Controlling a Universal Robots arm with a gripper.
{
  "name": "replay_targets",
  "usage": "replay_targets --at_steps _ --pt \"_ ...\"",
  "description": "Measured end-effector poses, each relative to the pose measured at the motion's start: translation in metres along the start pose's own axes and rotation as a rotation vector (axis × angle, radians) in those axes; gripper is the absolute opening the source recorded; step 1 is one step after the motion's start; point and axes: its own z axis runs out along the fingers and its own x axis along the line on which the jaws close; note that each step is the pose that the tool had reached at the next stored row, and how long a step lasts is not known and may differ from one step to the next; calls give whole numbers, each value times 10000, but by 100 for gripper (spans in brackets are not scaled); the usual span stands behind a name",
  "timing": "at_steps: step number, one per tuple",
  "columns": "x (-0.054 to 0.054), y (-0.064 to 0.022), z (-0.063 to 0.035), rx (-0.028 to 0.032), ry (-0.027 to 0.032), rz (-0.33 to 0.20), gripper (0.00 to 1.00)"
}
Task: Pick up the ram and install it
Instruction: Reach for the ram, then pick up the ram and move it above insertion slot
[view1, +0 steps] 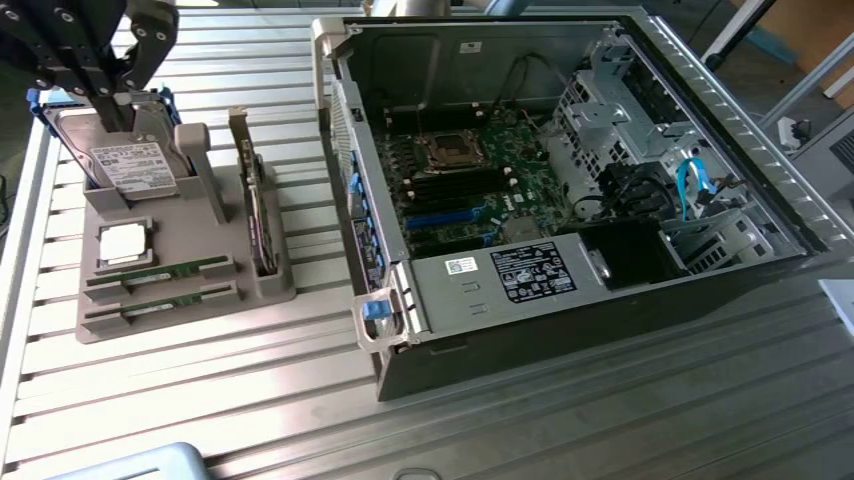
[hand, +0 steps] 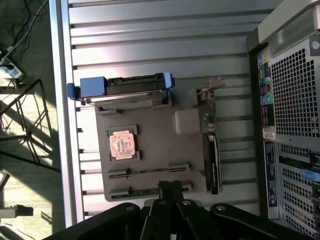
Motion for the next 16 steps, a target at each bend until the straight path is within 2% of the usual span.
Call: replay_targets --at_steps 11,16 --pt "-9 -115 -4 11 -2 0 10" --pt "-9 -121 -4 11 -2 0 10"
